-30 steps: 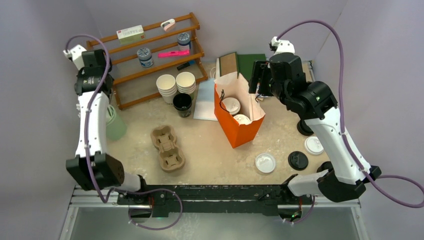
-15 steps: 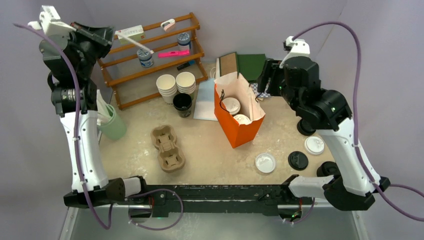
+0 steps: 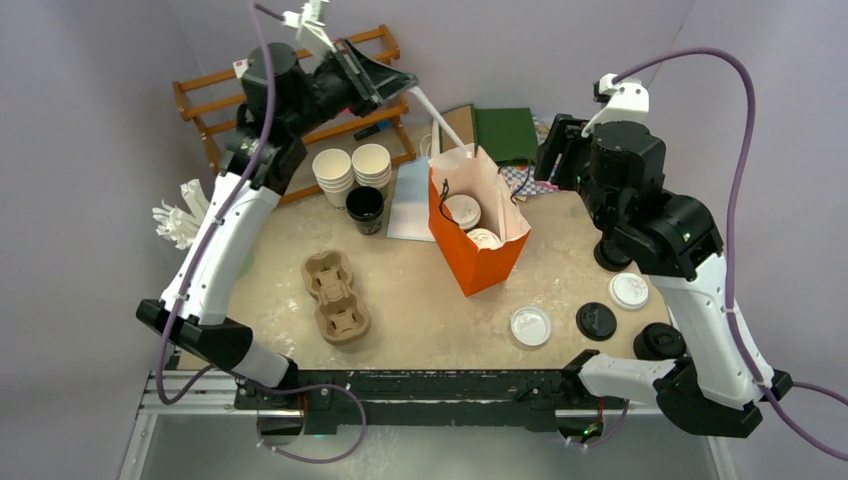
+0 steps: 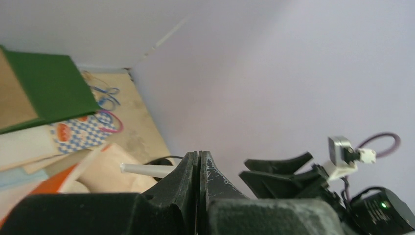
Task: Pack the takeout coffee
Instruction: Place the straw in the takeout bag.
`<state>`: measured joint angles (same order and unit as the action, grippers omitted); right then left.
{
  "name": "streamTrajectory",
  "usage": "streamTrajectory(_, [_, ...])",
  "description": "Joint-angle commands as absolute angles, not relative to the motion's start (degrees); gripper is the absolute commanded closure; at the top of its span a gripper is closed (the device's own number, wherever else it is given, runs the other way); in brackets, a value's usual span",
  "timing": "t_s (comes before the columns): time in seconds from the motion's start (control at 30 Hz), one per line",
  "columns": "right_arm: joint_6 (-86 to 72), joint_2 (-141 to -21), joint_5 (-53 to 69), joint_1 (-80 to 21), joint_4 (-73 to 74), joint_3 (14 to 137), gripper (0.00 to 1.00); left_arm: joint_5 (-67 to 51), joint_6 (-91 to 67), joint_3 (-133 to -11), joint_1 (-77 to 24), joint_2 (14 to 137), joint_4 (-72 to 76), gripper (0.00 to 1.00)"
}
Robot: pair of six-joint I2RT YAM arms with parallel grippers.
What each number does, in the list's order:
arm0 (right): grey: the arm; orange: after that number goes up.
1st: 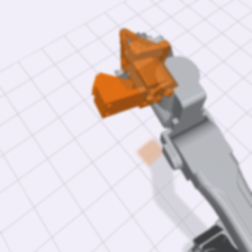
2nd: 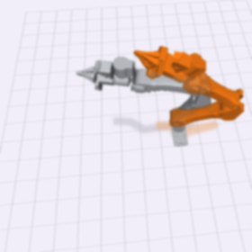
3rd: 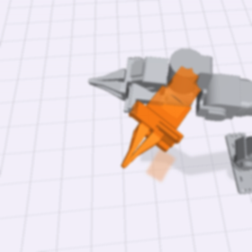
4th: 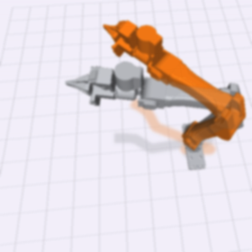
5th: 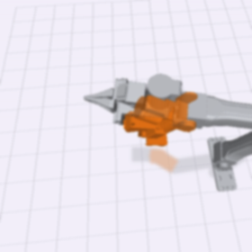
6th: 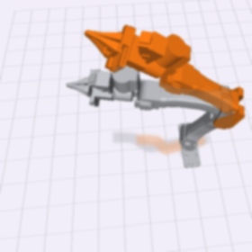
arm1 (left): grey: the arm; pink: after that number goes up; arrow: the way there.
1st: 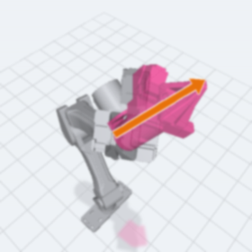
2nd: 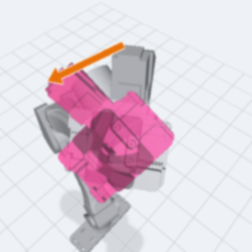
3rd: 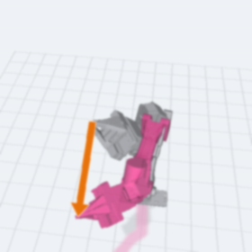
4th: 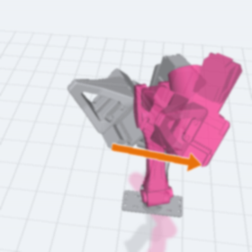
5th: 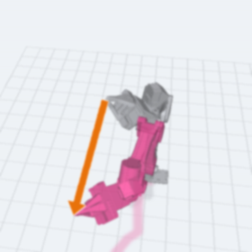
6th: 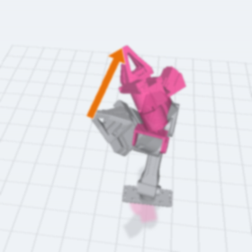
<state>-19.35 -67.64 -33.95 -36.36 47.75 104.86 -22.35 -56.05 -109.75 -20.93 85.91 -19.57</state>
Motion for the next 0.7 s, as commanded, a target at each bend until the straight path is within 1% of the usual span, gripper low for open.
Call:
streamTrajectory(0.0, [-18.39,-65.96,-36.06,-36.39,45.62,103.46,0.35,-25.03,-56.62,-114.6,-27.05,87.12,-13.79,1.0])
streamTrajectory(0.43, [-18.46,-64.71,-36.65,-36.39,45.21,102.3,0.35,-24.52,-51.42,-116.76,-33.43,91.92,-25.33,1.0])
streamTrajectory(0.67, [-18.67,-63.65,-36.95,-36.39,44.71,99.81,0.35,-26.92,-49.51,-116.12,-35.53,95.0,-30.44,1.0])
